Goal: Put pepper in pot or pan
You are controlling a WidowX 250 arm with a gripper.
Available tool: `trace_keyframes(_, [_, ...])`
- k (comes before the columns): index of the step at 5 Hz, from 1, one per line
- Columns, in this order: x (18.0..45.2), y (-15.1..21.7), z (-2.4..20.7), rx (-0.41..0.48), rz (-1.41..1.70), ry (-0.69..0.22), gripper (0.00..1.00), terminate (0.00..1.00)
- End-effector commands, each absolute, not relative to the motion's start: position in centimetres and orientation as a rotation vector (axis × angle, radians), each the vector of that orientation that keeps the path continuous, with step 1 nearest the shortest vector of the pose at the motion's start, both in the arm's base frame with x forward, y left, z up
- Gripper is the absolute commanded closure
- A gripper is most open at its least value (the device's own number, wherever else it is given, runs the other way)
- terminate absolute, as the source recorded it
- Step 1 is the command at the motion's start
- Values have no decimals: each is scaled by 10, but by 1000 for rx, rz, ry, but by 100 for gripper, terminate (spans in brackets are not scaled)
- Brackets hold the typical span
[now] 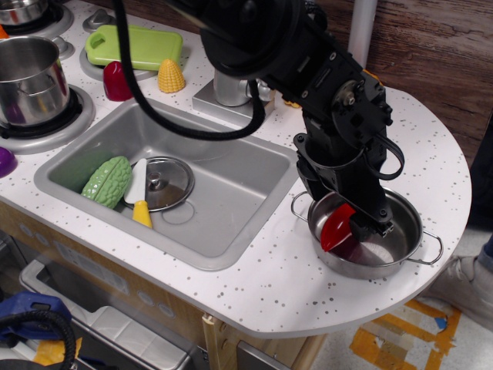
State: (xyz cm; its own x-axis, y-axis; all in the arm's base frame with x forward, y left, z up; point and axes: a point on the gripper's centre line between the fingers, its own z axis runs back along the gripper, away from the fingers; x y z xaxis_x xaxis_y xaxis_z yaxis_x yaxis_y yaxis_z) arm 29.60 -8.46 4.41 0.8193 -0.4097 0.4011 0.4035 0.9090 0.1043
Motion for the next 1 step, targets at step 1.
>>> trace_keyframes(1, [299, -88, 51, 12, -442, -460, 0, 100])
